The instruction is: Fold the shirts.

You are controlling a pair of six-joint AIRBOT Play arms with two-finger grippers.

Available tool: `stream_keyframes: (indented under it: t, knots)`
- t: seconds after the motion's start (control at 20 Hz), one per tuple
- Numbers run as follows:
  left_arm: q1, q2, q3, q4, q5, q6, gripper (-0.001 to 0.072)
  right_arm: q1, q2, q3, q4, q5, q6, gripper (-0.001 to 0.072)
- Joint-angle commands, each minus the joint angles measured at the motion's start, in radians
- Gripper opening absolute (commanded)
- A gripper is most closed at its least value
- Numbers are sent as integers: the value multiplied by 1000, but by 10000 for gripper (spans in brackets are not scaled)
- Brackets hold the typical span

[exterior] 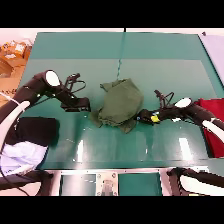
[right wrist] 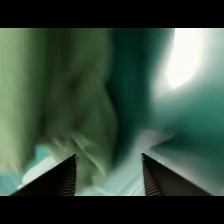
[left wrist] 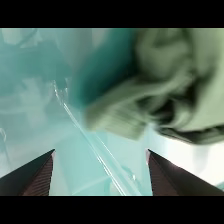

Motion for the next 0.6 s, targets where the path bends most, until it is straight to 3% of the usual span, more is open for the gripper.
stream_keyframes:
  t: [0.0,0.15,0.3,0.45,0.5,0.55]
  knots:
    - [42,0,-16,-12,-16,2,639,74,-57,36,60,-89,-17,272]
    - [10,-3,-110,-73,122,2,638,45,-82,69,57,-88,-43,16]
    - [-50,-3,-220,-213,322,50,637,9,-85,71,57,-88,-43,16]
    - [-104,-34,-253,-238,450,52,635,1,-85,71,58,-88,-51,16]
    - [-111,-55,-253,-246,453,53,503,1,-85,71,57,-88,-51,16]
    - [-111,-66,-253,-249,444,54,234,0,-85,71,56,-88,-51,16]
